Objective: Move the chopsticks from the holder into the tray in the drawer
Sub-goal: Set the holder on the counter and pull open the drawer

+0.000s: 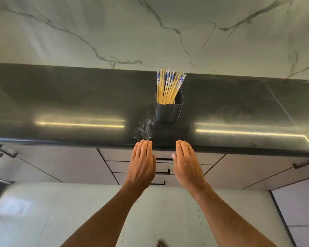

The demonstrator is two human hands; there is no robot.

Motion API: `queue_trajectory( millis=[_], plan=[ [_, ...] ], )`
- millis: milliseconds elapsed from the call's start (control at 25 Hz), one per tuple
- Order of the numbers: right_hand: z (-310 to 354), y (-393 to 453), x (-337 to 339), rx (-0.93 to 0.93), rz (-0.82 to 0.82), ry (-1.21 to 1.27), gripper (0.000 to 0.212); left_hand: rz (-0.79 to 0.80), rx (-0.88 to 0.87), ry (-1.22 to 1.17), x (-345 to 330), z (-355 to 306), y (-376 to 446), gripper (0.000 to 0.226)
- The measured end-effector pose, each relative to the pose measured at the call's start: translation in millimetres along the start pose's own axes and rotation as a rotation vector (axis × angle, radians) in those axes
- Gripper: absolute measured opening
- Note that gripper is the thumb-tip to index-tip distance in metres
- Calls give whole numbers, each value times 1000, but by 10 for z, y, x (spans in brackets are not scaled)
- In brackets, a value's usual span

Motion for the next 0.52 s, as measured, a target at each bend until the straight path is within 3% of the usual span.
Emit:
queue_trajectory(
  millis=[280,360,520],
  plan=[
    [-226,-284,-904,83,183,-49,47,242,-49,81,-852,156,-370,48],
    [-248,-161,-1086,113,286,-77,53,316,-83,142,-1104,198,-295,50],
    [-305,42,-1490,141,426,-150,73,425,-195,257,-1564,273,-94,74]
  ],
)
Point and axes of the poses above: each hand's wrist, its own y-axis towards the middle knuckle, its own x-axis out of the back of the hand, z = x × y, the point moved 5 cm from there along y, towards the middle knuckle, and after that the axes turned 6 degrees about -z, right-handed, at the moved point
